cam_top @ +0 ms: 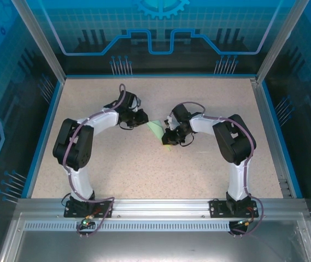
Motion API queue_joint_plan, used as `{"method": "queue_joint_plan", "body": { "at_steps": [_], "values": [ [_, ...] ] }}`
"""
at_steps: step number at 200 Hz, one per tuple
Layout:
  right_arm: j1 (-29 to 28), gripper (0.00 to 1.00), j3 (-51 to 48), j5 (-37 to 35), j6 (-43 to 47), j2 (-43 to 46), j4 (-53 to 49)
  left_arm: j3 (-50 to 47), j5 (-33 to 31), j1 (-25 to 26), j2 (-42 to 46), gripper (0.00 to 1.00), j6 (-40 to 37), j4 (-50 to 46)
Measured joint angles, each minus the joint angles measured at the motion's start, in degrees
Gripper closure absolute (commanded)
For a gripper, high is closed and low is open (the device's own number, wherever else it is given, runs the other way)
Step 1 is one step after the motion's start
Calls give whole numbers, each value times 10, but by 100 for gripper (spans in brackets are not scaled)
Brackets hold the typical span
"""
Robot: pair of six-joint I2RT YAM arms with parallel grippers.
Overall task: Fold a paper plane with a square sheet of paper (pick it up from the middle)
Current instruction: Fold the wing for the fifth time at the center of the table.
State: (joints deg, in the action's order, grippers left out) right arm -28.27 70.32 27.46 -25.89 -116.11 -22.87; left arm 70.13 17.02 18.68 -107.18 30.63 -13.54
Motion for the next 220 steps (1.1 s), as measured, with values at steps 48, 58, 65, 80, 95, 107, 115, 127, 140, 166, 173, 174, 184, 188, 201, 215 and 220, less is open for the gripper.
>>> {"method": "queue_joint_plan", "body": {
  "at_steps": [48, 58, 65, 80, 95, 107, 115, 127, 140, 166, 173, 174, 184, 188, 201, 215, 220],
  "values": [
    [0, 92, 0, 0, 0, 0, 0, -55, 55, 58, -13, 85, 52, 75],
    [0, 92, 0, 0, 0, 0, 0, -56, 63, 64, -22, 85, 58, 88],
    [0, 91, 0, 0, 0, 0, 0, -56, 69, 66, -27, 85, 64, 95],
    [0, 92, 0, 0, 0, 0, 0, -56, 79, 67, -36, 85, 70, 105],
    [0, 92, 0, 0, -2, 0, 0, -56, 84, 67, -49, 85, 70, 110],
    [0, 92, 0, 0, -2, 0, 0, -56, 84, 67, -60, 85, 70, 109],
    [0, 92, 0, 0, -2, 0, 0, -56, 84, 67, -67, 85, 70, 109],
    [0, 92, -1, 0, -2, 0, 1, -54, 84, 67, -74, 85, 70, 109],
    [0, 92, -2, 0, -2, 0, 2, -50, 84, 67, -76, 85, 70, 106],
    [1, 92, -3, 1, -2, 0, 3, -40, 80, 67, -80, 86, 69, 91],
    [1, 92, -3, 1, -2, 0, 3, -36, 76, 67, -81, 86, 67, 84],
    [1, 92, -3, 1, -2, 0, 3, -36, 76, 67, -81, 86, 67, 83],
    [1, 92, -3, 1, -2, 0, 3, -28, 67, 69, -82, 86, 64, 70],
    [1, 92, -3, 0, -2, 0, 3, -25, 65, 70, -83, 86, 63, 65],
    [1, 92, -3, 0, -2, 0, 3, -14, 52, 72, -84, 86, 54, 48],
    [1, 92, -3, -2, -2, 0, 2, -1, 36, 72, -87, 85, 48, 31],
    [1, 92, -3, -2, -2, 0, 2, 3, 31, 71, -89, 84, 46, 27]
  ]
}}
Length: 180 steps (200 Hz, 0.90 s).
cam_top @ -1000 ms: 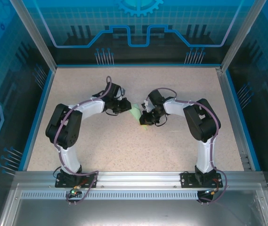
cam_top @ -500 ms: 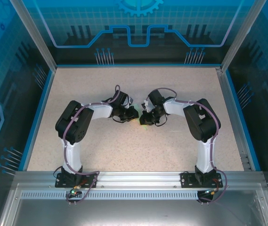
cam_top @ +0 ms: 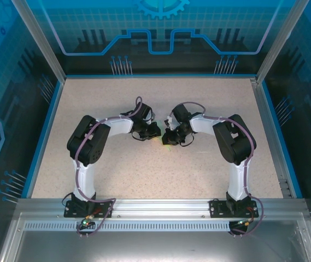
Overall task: Fold a paper plane with a square sheet of paper (pick it up from the middle)
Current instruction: Fold the wing for the fifth time at the center of the table.
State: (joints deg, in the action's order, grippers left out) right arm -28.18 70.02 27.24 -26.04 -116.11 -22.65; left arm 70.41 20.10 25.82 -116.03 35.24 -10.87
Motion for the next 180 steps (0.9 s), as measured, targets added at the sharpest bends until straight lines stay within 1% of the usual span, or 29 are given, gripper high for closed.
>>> {"method": "queue_joint_plan", "body": {
  "at_steps": [67, 87, 143, 180],
  "values": [
    [0, 92, -3, 0, 0, -1, 0, 65, 0, -26, -33, 83, -24, -62],
    [0, 92, -3, 0, 0, -1, 0, 80, 12, -44, -44, 84, -26, -69],
    [0, 92, -3, 0, 0, -2, -1, 111, 11, -107, -62, 83, -40, -76],
    [0, 92, -3, 0, 0, -3, -2, 149, 12, -124, -83, 83, -47, -107]
  ]
}}
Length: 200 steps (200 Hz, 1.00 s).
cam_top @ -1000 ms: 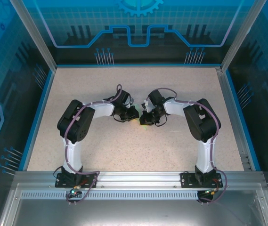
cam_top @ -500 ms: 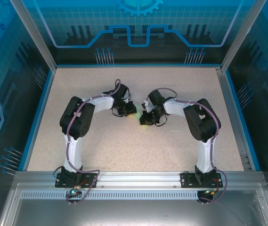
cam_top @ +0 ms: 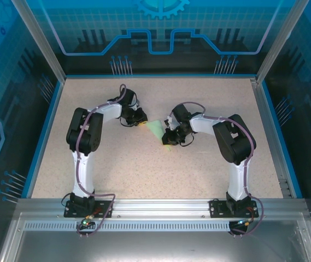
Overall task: Fold a paper plane with a square sheet of paper (pick it up from the middle)
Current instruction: Fold the wing for the fifth time at the center of the table.
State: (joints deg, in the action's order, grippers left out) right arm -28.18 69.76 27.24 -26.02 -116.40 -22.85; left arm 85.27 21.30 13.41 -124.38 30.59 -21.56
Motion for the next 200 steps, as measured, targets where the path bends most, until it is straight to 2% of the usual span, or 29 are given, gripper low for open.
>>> {"method": "queue_joint_plan", "body": {
  "at_steps": [50, 98, 140, 200],
  "values": [
    [0, 92, 1, 0, 0, 0, -1, 57, -40, -7, -12, 81, -15, -45],
    [0, 92, 4, 0, 0, -2, -5, 14, -50, -1, 62, 79, -23, -43],
    [0, 92, -8, 2, 2, 4, 7, -42, -35, 42, 131, 79, -23, -23],
    [-3, 92, -69, 2, 0, 38, 65, -109, 3, 123, 136, 81, -18, 5]
  ]
}}
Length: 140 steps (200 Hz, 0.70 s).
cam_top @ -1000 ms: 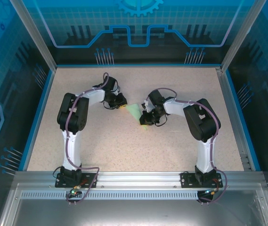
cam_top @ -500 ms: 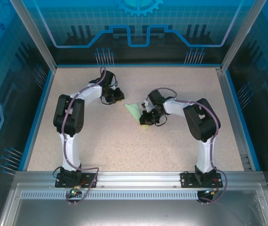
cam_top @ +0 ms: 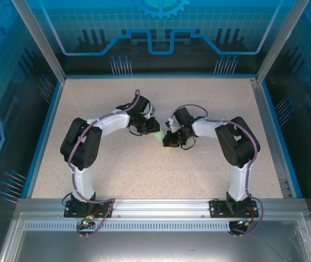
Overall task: Fold a paper plane with a square sheet of paper (pick it up from the middle)
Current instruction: Fold the wing for the fifth time at the center of the table.
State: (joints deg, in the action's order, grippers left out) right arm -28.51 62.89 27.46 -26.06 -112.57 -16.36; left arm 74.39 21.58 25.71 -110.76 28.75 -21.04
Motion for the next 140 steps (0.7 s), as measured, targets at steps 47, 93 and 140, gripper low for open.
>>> {"method": "queue_joint_plan", "body": {
  "at_steps": [47, 93, 140],
  "values": [
    [-1, 92, -13, -1, 0, 7, 18, -4, 4, 0, -25, 83, 17, 37],
    [-3, 92, -18, -3, 0, 11, 21, -4, -3, 0, -45, 84, 20, 49],
    [-4, 92, -18, -5, -1, 13, 22, -2, -18, -1, -68, 86, 19, 50]
  ]
}}
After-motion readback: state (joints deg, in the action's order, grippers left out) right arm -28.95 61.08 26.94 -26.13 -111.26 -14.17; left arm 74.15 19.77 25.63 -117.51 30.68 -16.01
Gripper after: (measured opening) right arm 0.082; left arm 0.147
